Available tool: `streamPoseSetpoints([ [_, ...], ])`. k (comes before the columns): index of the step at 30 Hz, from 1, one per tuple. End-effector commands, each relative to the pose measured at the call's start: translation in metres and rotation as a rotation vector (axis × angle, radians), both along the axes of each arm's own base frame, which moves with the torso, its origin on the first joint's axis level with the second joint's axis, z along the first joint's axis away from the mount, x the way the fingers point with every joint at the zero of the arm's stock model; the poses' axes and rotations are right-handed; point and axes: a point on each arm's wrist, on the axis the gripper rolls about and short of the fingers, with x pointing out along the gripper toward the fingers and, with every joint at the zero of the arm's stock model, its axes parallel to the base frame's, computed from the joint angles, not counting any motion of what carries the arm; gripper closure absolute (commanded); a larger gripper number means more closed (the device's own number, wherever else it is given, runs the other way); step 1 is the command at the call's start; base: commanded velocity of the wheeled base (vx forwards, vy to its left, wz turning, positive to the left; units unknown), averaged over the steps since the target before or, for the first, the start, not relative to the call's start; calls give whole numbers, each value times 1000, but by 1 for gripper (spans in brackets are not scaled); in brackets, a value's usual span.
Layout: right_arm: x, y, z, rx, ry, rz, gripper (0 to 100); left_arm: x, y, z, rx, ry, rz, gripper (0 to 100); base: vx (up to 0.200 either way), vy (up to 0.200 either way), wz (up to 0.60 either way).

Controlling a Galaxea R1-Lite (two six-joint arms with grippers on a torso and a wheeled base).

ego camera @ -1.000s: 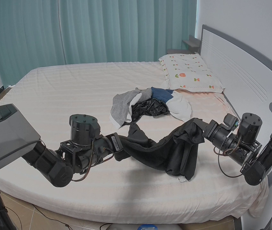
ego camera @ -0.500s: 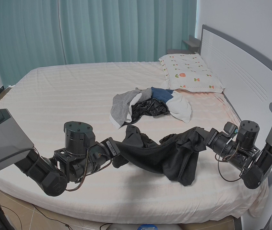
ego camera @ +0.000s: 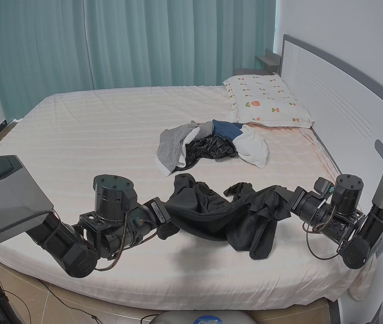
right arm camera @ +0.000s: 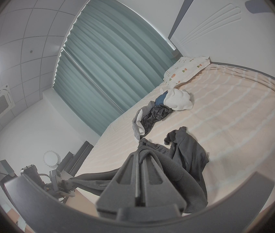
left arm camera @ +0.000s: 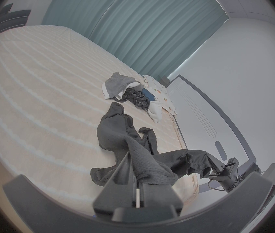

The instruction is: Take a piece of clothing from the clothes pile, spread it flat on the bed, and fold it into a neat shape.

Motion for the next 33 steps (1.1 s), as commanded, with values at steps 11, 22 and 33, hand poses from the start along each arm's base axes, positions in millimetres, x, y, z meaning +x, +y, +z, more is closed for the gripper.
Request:
streamPoseSetpoints([
  [11, -2, 1, 0, 15, 10, 2, 100, -2, 1, -6, -10, 32, -15, 100, -73, 0, 0],
  [22, -2, 2, -3, 11, 20, 5, 100, -1, 0, -5, -12, 24, -8, 100, -55, 0, 0],
  [33, -2, 4, -4, 11, 21, 9, 100, -2, 3, -5, -35, 39, 4, 100, 0, 91, 0],
])
